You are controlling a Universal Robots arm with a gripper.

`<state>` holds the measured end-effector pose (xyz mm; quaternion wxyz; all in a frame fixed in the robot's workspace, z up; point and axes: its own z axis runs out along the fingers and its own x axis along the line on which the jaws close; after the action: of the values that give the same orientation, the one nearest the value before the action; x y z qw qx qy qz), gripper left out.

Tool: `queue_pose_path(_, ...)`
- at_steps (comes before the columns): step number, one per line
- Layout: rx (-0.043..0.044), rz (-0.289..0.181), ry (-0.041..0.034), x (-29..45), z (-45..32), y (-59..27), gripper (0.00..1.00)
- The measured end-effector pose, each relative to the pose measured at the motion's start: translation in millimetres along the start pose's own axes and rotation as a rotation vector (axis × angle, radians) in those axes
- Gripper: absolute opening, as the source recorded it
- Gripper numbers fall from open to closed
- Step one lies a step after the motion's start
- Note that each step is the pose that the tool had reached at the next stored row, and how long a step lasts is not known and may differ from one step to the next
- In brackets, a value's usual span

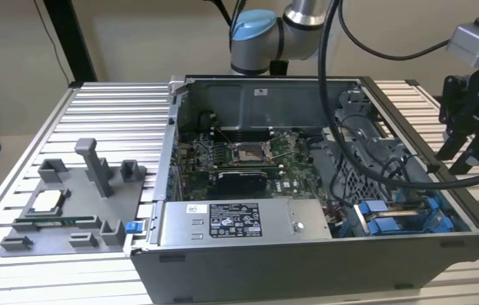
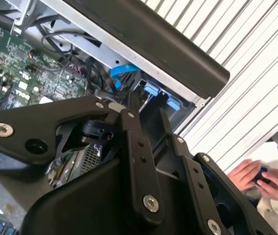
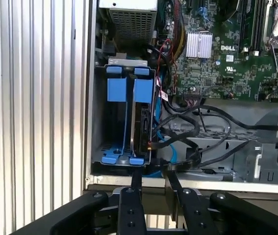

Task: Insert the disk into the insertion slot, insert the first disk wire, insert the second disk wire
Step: 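Insert the second disk wire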

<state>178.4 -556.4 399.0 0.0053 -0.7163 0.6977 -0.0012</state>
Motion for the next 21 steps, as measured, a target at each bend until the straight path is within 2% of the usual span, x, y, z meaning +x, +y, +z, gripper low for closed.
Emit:
queue_pose_path(4, -0.0092, -0.003, -0.0088, 0.0, 1.4, 0.1, 1.0)
queue_pose_path(12, -0.0185, -0.018, -0.0288, 0.1, 4.7, 0.1, 1.0)
queue_pose_path(21, -0.0202, -0.042, -0.0634, 0.0, 9.2, 0.1, 1.0)
